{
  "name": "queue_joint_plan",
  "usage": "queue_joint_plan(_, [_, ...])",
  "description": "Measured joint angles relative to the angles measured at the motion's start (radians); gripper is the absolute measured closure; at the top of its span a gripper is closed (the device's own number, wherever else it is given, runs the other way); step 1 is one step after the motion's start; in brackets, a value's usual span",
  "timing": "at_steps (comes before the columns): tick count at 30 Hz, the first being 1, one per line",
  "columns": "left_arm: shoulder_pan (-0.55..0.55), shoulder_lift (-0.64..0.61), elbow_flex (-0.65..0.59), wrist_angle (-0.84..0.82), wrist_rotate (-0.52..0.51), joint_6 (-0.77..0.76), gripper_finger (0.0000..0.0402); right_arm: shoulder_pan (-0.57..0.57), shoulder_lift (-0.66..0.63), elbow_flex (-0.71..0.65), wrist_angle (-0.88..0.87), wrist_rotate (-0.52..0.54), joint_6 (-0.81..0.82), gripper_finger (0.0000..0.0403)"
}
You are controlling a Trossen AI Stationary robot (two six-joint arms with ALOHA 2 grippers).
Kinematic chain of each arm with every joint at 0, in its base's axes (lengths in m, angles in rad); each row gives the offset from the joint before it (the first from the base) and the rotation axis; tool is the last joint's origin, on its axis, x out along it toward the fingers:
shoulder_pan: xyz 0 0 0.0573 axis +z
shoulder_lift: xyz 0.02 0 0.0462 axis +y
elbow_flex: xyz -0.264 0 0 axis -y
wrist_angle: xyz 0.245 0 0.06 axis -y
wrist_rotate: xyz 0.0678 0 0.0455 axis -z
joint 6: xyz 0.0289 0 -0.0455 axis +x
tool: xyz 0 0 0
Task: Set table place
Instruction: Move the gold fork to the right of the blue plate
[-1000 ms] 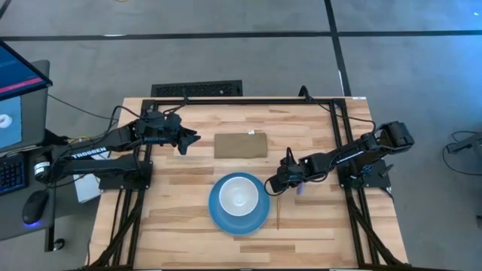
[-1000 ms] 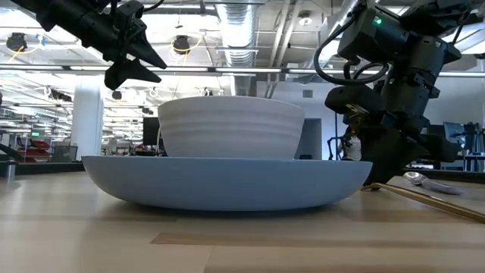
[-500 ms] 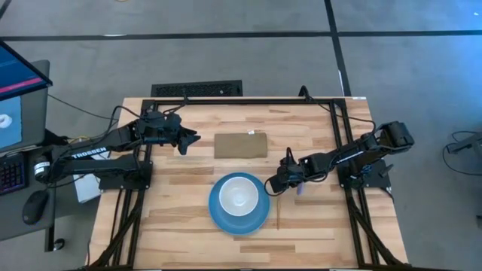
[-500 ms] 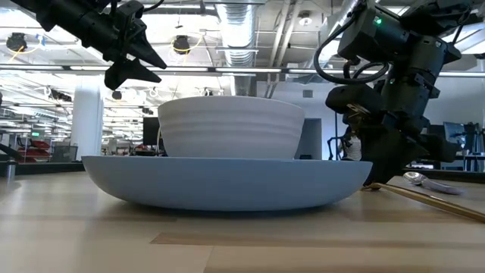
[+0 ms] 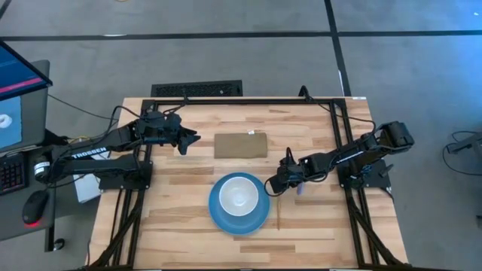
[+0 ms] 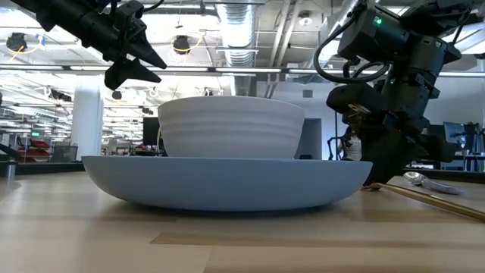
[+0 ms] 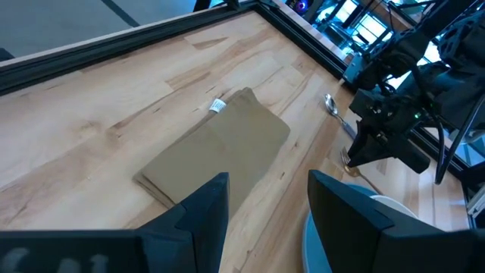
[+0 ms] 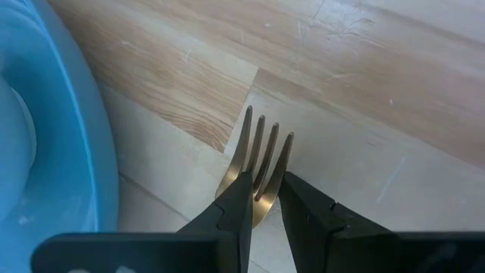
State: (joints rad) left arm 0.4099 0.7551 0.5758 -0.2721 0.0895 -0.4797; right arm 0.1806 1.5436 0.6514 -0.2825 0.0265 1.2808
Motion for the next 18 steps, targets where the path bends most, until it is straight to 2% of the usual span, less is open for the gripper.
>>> queue_joint_plan(18, [0.000, 0.000, 0.000, 0.000, 0.000, 0.000, 0.0233, 0.000, 0.000, 0.000, 0.000, -0.002, 0.000, 0.0310])
